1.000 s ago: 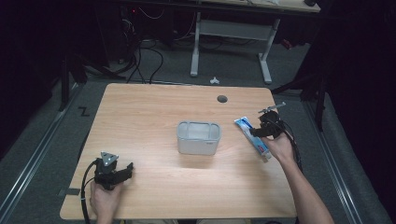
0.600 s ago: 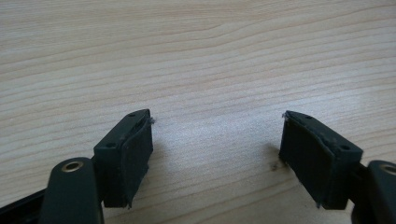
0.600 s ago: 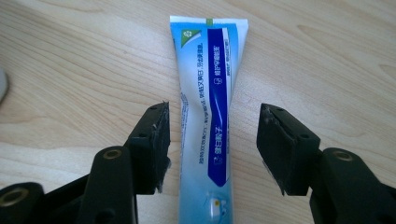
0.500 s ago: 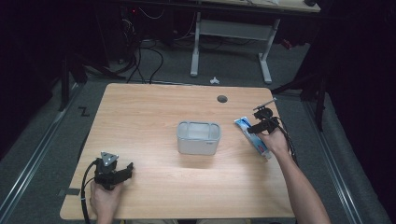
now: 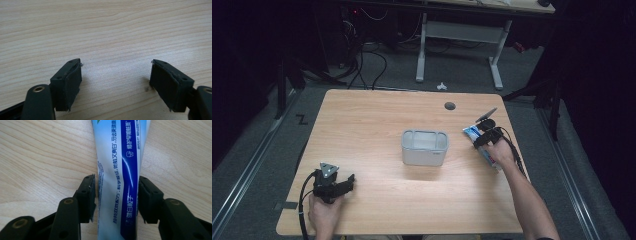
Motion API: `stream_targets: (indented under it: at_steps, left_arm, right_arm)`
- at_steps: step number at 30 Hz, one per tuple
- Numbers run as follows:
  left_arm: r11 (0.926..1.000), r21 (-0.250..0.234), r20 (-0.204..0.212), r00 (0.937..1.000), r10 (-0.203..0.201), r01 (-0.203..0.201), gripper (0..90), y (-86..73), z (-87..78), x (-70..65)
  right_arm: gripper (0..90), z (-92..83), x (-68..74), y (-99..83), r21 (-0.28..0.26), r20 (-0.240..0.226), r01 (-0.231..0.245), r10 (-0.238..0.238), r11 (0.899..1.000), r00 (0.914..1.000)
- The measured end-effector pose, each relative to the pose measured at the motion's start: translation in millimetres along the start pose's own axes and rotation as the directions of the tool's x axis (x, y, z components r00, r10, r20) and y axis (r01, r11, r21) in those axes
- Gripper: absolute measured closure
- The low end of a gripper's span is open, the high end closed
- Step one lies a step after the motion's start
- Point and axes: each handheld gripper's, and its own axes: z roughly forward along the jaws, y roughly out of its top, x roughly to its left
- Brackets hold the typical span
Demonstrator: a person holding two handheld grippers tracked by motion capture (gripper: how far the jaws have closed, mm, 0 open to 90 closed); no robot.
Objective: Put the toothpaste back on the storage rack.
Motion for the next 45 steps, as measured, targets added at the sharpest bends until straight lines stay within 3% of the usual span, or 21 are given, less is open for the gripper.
stream_targets:
  at_steps: [9,15,18,24,29,33,40,45]
  left_arm:
    - [1.0,0.0,0.0,1.0,0.0,0.0,25.9,0.0,0.0,0.0]
    - [1.0,0.0,0.0,1.0,0.0,0.0,25.9,0.0,0.0,0.0]
    - [1.0,0.0,0.0,1.0,-0.001,0.001,26.0,0.0,-0.1,0.0]
    - [1.0,-0.002,0.003,1.0,-0.003,0.003,25.9,-0.1,-0.1,0.3]
    - [1.0,0.0,0.004,1.0,-0.003,0.003,25.9,-0.1,-0.3,0.4]
    - [1.0,0.0,0.003,1.0,0.003,-0.003,25.9,-0.1,0.0,-0.1]
    - [1.0,-0.002,0.002,1.0,0.003,-0.003,25.9,-0.1,0.0,-0.2]
    - [1.0,0.0,0.004,1.0,0.004,-0.004,25.9,-0.1,-0.1,-0.2]
  right_arm:
    - [59.9,-0.1,2.7,1.7,0.011,0.019,0.025,-0.025,1.0,0.9995]
    - [65.7,-2.9,6.8,5.7,0.067,0.038,0.067,-0.07,0.995,0.9968]
    - [71.5,-5.8,8.4,6.5,0.068,0.049,0.075,-0.078,0.995,0.9957]
    - [73.8,-9.4,10.1,2.3,0.068,0.047,0.086,-0.089,0.994,0.9949]
    - [74.1,-14.3,10.2,-4.4,0.021,0.013,0.074,-0.074,0.997,0.9972]
    - [74.1,-26.5,10.6,-10.9,-0.059,-0.037,0.053,-0.055,0.997,0.9978]
    - [74.1,-58.2,20.3,-15.7,-0.19,-0.118,0.063,-0.087,0.98,0.9892]
    - [74.1,-70.4,27.3,-19.4,-0.244,-0.162,0.066,-0.108,0.968,0.9809]
